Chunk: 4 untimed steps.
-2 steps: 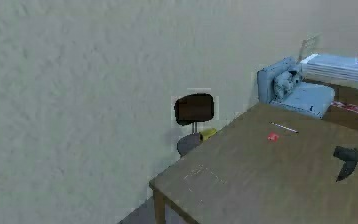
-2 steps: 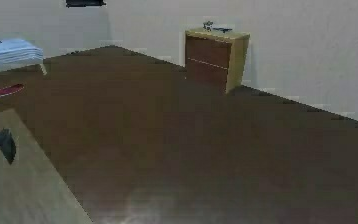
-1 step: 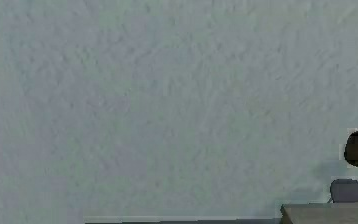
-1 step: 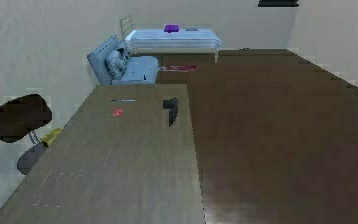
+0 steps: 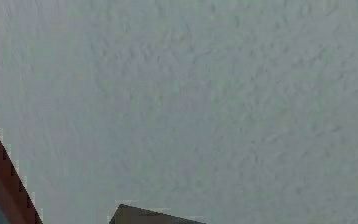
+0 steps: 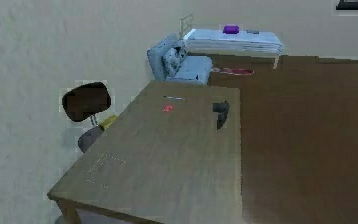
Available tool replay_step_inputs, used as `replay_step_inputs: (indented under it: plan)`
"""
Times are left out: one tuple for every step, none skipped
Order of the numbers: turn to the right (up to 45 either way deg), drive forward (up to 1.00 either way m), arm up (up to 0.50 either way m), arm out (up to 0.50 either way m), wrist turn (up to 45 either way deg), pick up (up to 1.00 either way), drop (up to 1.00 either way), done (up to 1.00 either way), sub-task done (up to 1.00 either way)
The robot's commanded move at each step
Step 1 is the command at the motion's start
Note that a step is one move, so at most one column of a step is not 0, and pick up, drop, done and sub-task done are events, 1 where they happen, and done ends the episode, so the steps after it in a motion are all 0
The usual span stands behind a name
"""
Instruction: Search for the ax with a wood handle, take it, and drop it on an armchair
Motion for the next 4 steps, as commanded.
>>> replay_step_inputs:
  plan:
    - [45.0, 0.0, 0.0, 0.0, 0.0, 0.0, 0.0, 0.0, 0.0]
    - [45.0, 0.0, 0.0, 0.0, 0.0, 0.0, 0.0, 0.0, 0.0]
    - [45.0, 0.0, 0.0, 0.0, 0.0, 0.0, 0.0, 0.0, 0.0]
    - [18.0, 0.0, 0.0, 0.0, 0.0, 0.0, 0.0, 0.0, 0.0]
